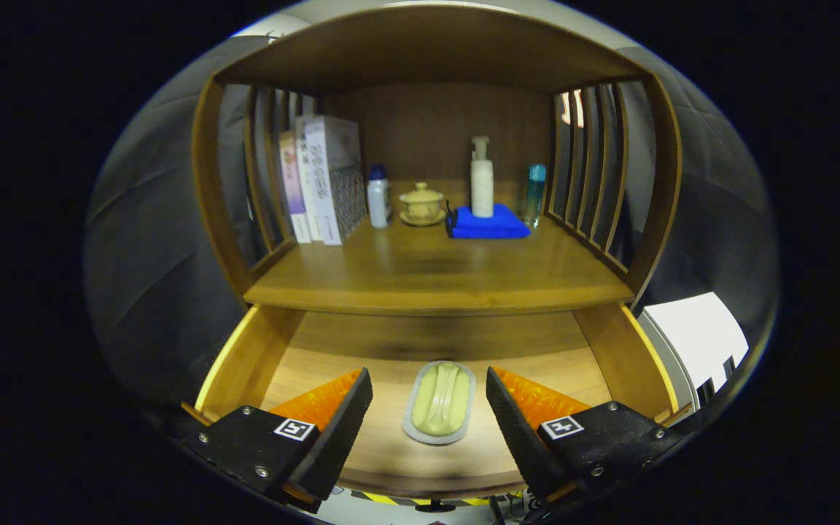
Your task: Pull open the drawer, take out the items inside it, and place them on the countertop above the cabinet.
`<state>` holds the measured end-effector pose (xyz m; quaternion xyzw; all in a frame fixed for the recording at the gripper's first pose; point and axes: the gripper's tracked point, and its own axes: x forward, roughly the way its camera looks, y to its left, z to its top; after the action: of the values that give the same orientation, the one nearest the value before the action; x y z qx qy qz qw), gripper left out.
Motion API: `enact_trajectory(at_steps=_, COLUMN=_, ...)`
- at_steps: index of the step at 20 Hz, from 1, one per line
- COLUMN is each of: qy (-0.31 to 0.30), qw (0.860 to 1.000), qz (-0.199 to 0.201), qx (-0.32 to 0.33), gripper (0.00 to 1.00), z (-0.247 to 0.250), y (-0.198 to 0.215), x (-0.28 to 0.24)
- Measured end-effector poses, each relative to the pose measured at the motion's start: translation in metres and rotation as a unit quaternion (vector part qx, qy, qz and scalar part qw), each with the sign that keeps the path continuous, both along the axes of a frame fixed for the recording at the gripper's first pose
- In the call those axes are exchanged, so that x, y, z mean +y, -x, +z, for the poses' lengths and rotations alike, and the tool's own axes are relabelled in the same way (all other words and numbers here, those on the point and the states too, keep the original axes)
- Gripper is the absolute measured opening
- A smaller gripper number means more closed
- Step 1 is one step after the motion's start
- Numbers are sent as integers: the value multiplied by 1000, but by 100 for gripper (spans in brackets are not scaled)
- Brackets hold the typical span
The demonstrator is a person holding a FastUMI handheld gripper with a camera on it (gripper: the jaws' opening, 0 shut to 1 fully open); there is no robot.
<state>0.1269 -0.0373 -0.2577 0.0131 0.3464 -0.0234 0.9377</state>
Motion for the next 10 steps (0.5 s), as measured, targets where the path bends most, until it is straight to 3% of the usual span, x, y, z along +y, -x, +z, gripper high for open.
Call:
enact_trajectory(at_steps=7, qy=14, qw=995, qz=-23, qx=92, gripper=96, z=-58, y=-19, x=-10)
enact_trajectory(at_steps=10, qy=13, qw=993, qz=-39, qx=112, gripper=89, z=-73, y=-18, x=-18)
